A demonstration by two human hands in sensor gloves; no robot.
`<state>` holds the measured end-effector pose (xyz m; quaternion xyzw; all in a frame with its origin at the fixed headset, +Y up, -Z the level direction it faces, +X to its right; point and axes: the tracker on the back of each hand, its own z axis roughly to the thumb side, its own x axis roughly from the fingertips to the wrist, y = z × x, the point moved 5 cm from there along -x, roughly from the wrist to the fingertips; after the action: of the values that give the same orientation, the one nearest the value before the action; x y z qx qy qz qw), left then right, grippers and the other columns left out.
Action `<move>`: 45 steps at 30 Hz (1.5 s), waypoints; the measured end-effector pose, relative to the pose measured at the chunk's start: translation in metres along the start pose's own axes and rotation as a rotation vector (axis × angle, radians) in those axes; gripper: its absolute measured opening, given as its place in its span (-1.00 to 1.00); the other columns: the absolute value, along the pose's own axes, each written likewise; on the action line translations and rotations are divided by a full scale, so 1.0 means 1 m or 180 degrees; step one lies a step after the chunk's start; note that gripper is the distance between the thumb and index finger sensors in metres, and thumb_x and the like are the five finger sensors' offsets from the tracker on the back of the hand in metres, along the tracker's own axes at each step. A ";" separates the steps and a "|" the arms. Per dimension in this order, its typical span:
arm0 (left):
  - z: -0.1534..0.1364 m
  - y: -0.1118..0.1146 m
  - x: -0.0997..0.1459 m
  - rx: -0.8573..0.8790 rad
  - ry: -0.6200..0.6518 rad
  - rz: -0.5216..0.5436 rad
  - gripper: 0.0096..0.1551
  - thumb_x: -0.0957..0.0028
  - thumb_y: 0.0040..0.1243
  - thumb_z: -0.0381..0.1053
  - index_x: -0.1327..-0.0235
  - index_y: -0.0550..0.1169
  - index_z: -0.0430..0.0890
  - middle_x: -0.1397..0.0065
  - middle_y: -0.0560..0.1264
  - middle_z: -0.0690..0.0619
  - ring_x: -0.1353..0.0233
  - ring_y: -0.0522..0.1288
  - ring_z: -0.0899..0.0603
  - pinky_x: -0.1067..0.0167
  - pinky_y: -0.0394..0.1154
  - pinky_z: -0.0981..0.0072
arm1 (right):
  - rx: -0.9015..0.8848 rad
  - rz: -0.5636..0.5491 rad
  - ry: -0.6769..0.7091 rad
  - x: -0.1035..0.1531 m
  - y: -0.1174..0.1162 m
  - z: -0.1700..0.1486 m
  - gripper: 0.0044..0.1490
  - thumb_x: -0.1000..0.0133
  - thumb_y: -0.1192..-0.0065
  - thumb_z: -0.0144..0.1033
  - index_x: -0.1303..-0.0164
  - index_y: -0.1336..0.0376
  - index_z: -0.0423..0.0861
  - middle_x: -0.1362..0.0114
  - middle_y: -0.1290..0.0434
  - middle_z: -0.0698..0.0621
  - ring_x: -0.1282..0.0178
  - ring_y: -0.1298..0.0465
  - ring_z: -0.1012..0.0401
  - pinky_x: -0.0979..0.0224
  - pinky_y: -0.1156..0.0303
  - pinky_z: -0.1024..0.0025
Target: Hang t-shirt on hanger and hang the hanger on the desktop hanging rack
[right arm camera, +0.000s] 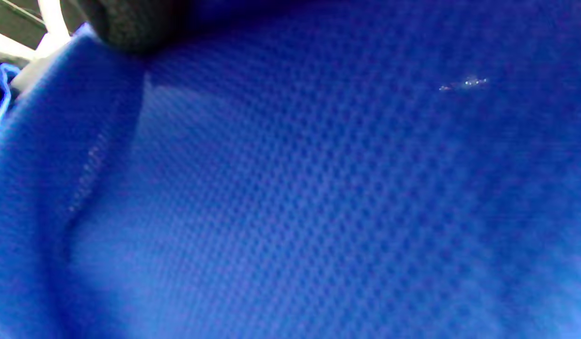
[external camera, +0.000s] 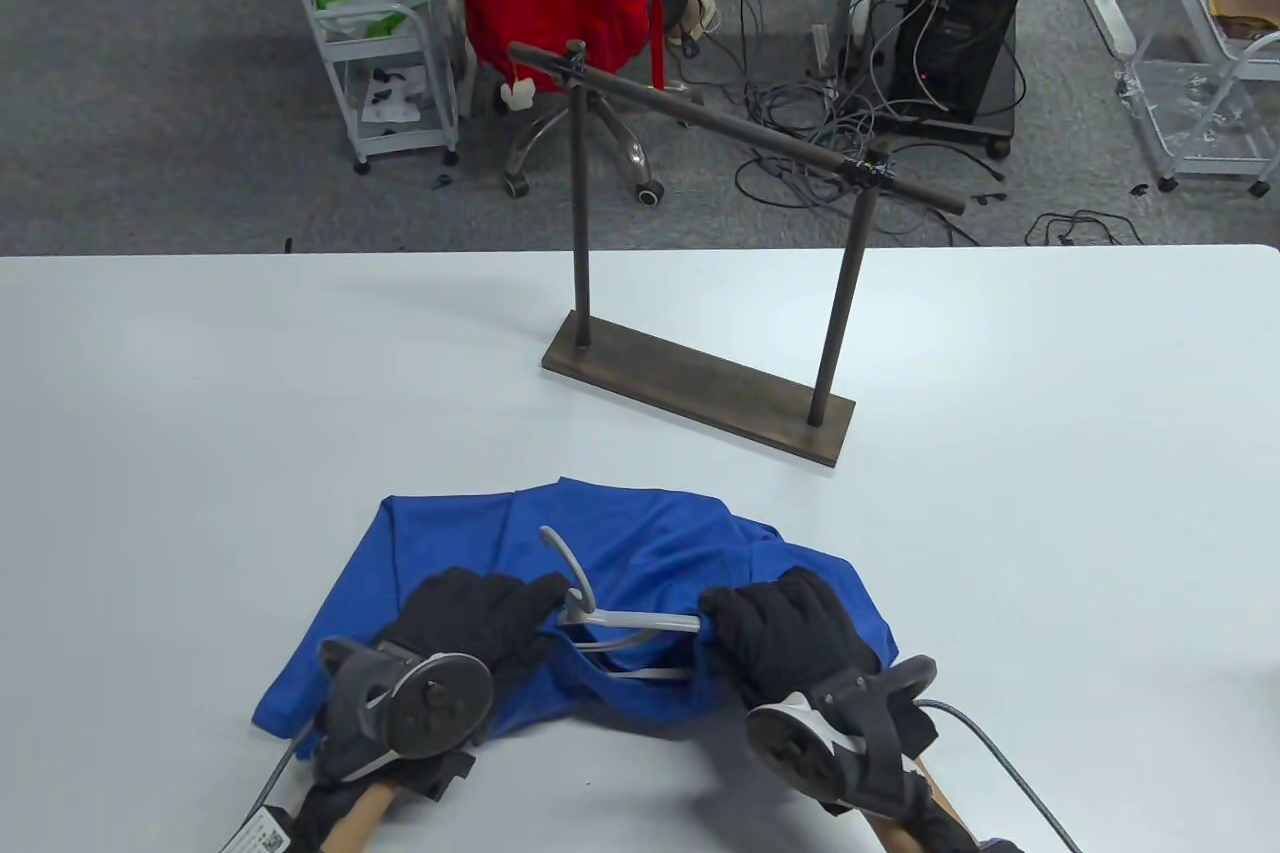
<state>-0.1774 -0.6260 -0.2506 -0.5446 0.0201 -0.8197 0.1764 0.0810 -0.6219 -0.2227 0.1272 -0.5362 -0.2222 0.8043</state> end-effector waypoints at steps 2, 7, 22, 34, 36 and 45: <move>-0.010 -0.002 -0.002 0.0052 -0.0067 -0.0029 -0.34 0.13 0.04 0.35 -0.36 0.43 0.43 -0.19 0.58 0.36 -0.08 0.63 0.07 -0.46 0.49 -0.01 | -0.0052 -0.0012 -0.0056 -0.001 0.001 -0.005 -0.39 -0.03 -0.09 -0.01 -0.31 -0.23 0.11 -0.23 -0.49 0.17 -0.18 -0.57 0.24 -0.58 -0.44 0.00; -0.029 -0.008 -0.003 0.0033 -0.0219 -0.0062 -0.37 0.13 0.08 0.33 -0.31 0.46 0.44 -0.22 0.60 0.37 -0.17 0.63 0.05 -0.50 0.45 -0.06 | -0.0094 -0.0113 -0.0150 -0.001 0.006 -0.016 -0.40 -0.03 -0.10 -0.01 -0.30 -0.25 0.10 -0.22 -0.50 0.16 -0.16 -0.57 0.22 -0.56 -0.45 -0.01; -0.048 -0.005 -0.004 -0.0150 -0.0534 -0.0313 -0.40 0.09 0.06 0.30 -0.31 0.45 0.44 -0.46 0.51 0.32 -0.45 0.53 0.00 -0.58 0.35 -0.16 | -0.0098 -0.0147 -0.0218 -0.002 0.008 -0.024 -0.40 -0.03 -0.11 0.00 -0.30 -0.26 0.10 -0.21 -0.51 0.15 -0.15 -0.58 0.22 -0.54 -0.46 -0.01; 0.004 -0.023 0.010 -0.0076 0.0024 0.0157 -0.22 0.07 0.02 0.37 -0.53 0.24 0.44 -0.69 0.30 0.26 -0.66 0.36 -0.03 -0.64 0.25 -0.20 | -0.0065 -0.0029 -0.0535 -0.007 -0.004 -0.048 -0.40 -0.03 -0.13 -0.02 -0.30 -0.27 0.09 -0.20 -0.52 0.14 -0.12 -0.60 0.21 -0.50 -0.48 -0.02; 0.013 -0.017 0.011 -0.0124 0.0126 0.0098 -0.22 0.08 0.01 0.38 -0.53 0.24 0.44 -0.69 0.30 0.26 -0.65 0.36 -0.03 -0.64 0.25 -0.19 | -0.0054 -0.0002 -0.0600 -0.008 -0.007 -0.053 -0.40 -0.04 -0.13 -0.02 -0.29 -0.28 0.09 -0.19 -0.53 0.13 -0.10 -0.60 0.21 -0.49 -0.49 -0.02; 0.029 -0.002 0.013 -0.0186 0.0322 -0.0104 -0.22 0.09 0.00 0.39 -0.53 0.23 0.46 -0.69 0.30 0.29 -0.66 0.36 0.00 -0.65 0.25 -0.18 | 0.0189 -0.0256 -0.0949 -0.048 0.033 -0.085 -0.42 -0.04 -0.16 0.00 -0.31 -0.30 0.17 -0.20 -0.55 0.17 -0.01 -0.64 0.25 -0.44 -0.56 0.07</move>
<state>-0.1561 -0.6233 -0.2264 -0.5076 0.0439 -0.8480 0.1458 0.1506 -0.5718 -0.2801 0.1379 -0.6505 -0.2547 0.7021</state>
